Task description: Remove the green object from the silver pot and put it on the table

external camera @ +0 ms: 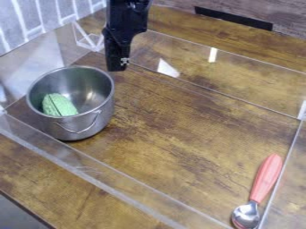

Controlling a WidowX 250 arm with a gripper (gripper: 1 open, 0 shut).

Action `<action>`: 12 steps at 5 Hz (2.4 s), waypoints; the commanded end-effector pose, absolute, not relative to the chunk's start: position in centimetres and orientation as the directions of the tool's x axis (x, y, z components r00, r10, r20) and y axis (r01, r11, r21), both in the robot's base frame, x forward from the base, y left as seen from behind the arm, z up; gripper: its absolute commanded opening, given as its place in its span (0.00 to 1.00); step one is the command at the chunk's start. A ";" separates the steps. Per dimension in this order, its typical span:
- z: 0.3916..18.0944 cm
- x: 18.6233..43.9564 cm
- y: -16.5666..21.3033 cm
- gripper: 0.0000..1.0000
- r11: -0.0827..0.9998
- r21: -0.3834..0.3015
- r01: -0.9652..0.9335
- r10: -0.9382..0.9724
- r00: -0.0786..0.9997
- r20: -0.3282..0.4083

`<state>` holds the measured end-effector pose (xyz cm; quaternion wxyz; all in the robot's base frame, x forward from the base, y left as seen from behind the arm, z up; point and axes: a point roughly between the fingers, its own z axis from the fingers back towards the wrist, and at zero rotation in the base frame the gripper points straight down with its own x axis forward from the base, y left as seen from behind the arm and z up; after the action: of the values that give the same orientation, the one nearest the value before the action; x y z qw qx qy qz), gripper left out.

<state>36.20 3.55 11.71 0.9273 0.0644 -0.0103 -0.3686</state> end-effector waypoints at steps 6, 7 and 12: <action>10.5 30.5 10.4 1.00 0.294 0.290 0.911 -0.956 0.283 0.080; 8.5 31.3 10.1 1.00 0.251 0.283 0.926 -0.968 0.232 0.100; 7.3 33.4 12.4 1.00 0.360 0.240 0.902 -0.932 0.335 0.140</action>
<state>32.56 11.76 5.66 0.8146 0.0358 -0.1123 -0.5679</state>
